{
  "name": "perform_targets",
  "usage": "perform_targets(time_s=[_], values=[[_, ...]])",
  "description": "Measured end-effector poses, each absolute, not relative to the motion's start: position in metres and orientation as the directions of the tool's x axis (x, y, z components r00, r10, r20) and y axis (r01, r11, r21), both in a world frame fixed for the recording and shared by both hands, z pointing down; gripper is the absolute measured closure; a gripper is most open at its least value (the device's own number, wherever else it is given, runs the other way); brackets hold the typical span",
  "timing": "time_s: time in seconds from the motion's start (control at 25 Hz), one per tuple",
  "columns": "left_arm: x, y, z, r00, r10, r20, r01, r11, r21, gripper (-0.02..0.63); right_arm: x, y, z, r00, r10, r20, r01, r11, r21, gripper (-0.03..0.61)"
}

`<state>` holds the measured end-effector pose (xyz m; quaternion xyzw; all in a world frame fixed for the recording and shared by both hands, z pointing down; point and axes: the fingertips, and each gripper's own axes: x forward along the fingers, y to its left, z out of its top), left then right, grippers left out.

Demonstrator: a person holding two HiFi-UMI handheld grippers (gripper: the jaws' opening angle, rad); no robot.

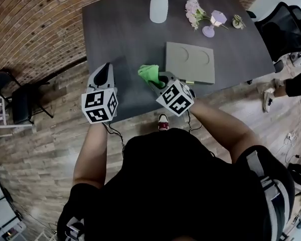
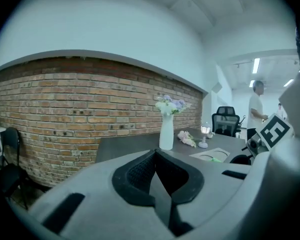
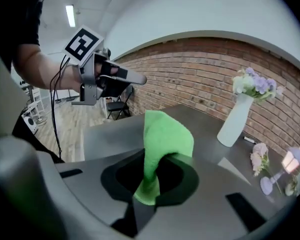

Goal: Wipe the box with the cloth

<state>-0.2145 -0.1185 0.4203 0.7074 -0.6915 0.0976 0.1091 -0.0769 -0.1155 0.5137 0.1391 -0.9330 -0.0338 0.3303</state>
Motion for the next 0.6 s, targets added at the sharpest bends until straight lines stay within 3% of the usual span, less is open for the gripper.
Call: perform_targets(time_s=[0.32,0.6], values=[[-0.223,-0.151,0.436,0.046,-0.949,0.311,-0.999,-0.036,0.036,0.604,-0.088,-0.146,0.545,-0.668,-0.222,0.710,-0.169,0.975,0.145,0.535],[-0.237,-0.195,0.434,0.150,-0.946,0.289,-0.989,-0.141,0.054,0.604,-0.091,-0.164,0.564,-0.577,-0.231,0.784,-0.181,0.972,0.153,0.535]])
